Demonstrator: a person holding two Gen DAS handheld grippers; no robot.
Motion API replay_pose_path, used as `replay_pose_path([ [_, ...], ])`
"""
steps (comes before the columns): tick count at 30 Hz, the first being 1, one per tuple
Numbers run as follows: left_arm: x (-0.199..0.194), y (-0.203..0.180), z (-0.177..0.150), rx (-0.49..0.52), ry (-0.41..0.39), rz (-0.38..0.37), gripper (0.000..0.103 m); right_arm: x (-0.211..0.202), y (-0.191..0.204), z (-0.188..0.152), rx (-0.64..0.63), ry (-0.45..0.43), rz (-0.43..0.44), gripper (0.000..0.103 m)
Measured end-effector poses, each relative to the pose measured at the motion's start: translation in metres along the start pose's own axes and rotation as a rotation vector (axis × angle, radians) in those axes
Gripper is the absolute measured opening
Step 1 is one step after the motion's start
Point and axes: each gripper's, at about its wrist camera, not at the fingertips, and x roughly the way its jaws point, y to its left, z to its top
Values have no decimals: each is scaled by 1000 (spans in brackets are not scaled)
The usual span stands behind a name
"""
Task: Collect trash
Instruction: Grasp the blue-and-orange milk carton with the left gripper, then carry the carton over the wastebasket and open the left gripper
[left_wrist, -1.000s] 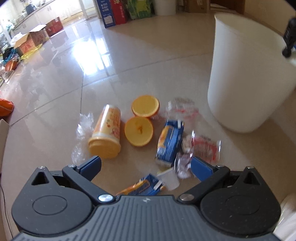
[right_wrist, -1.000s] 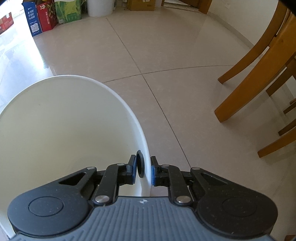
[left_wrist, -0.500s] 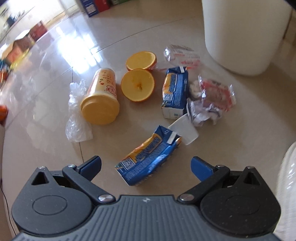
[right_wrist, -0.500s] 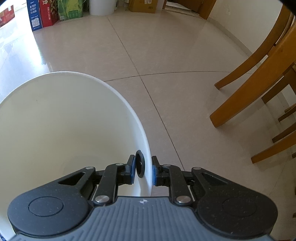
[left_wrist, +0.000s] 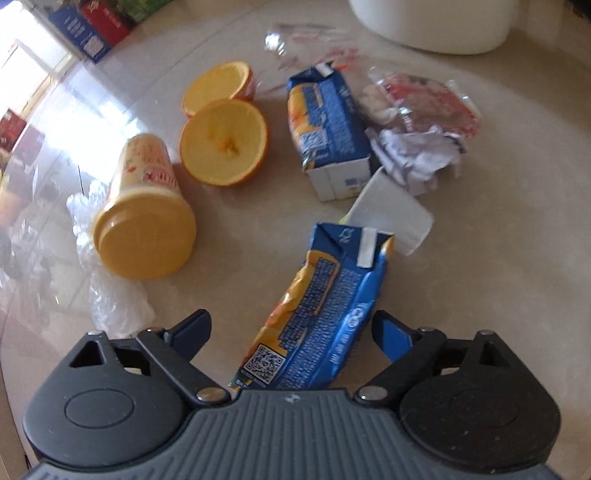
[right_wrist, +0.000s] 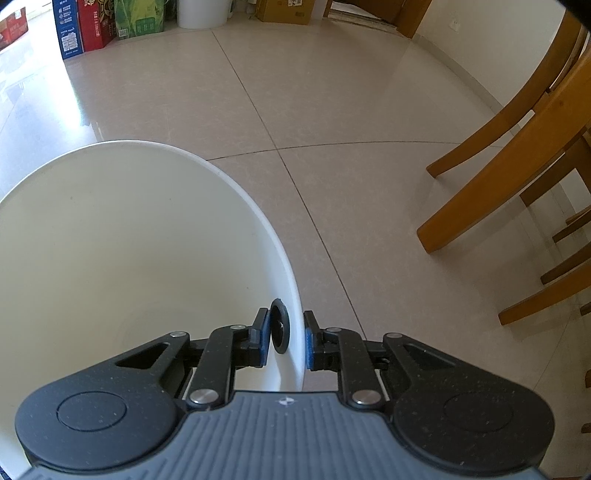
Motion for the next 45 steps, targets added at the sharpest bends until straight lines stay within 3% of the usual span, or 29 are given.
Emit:
replay_pose_path([
  [6,-2,-5,-4,-46,26,-89,79,1,-3,1,9,5,4,21],
  [10,-6,-13,-2,-67,42,-204,71,2,-3,2,12,8,4,21],
  [16,-1,-17,9,-65,25,-197,62,1,-1,2,16,9,5,21],
  [18,-2,-17,10,-77,29,-197,51,1,-1,1,17,9,7,21],
  [27,-19,-8,5,-207,65,-193,50,3,-9,4,34,26,31,20],
  [34,-48,11,20,-214,119,-191,50,3,-10,5,37,33,37,19],
  [45,-122,55,91,-226,-15,-228,50,5,-19,10,54,69,87,17],
])
